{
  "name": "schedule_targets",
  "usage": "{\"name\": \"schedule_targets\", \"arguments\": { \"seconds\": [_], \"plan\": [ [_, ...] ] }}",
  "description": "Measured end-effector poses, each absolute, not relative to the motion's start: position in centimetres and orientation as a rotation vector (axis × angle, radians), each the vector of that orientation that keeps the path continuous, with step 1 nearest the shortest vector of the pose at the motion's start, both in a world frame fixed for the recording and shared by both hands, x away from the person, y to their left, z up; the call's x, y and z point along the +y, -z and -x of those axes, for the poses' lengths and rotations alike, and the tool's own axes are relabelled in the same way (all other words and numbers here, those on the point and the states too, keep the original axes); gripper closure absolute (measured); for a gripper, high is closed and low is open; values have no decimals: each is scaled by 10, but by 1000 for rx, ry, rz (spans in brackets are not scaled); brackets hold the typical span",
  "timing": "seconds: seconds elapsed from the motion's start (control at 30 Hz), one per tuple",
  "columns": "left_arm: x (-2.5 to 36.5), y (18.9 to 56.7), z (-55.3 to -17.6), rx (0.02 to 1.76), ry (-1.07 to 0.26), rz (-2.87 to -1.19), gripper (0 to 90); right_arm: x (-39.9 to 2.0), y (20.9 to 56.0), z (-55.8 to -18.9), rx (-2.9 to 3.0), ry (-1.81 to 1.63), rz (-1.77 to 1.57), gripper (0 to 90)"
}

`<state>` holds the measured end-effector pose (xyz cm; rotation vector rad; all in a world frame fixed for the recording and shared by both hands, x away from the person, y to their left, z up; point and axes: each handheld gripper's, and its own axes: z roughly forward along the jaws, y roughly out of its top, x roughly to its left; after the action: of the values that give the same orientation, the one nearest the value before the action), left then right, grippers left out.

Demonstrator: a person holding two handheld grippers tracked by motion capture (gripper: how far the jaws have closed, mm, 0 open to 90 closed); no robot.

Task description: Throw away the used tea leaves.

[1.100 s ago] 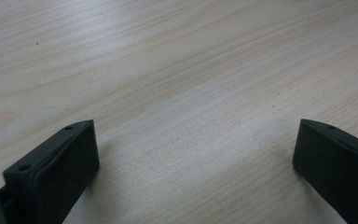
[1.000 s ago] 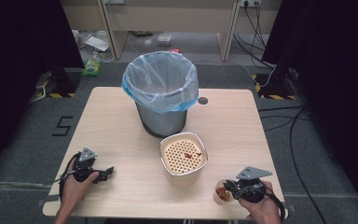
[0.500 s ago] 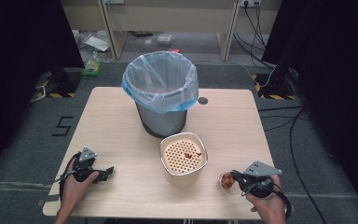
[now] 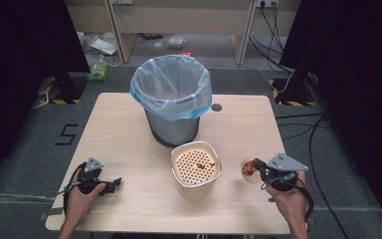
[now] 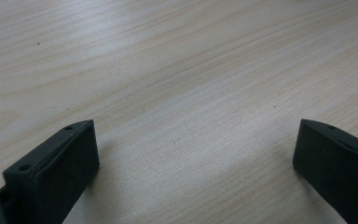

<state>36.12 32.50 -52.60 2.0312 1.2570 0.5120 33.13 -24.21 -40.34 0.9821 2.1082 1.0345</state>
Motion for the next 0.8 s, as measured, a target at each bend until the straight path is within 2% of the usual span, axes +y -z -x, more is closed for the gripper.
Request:
{"name": "schedule_targets", "arguments": {
  "seconds": [0.23, 0.33, 0.8],
  "plan": [
    [325, 526, -361, 1256, -512, -2032, 0, -228, 390, -352, 2020, -1021, -895, 876],
    [325, 526, -361, 1256, -512, -2032, 0, -210, 380, -360, 2006, -990, -809, 876],
    [325, 526, -361, 1256, -512, -2032, 0, -147, 368, -367, 1847, -944, -515, 880]
  ]
}}
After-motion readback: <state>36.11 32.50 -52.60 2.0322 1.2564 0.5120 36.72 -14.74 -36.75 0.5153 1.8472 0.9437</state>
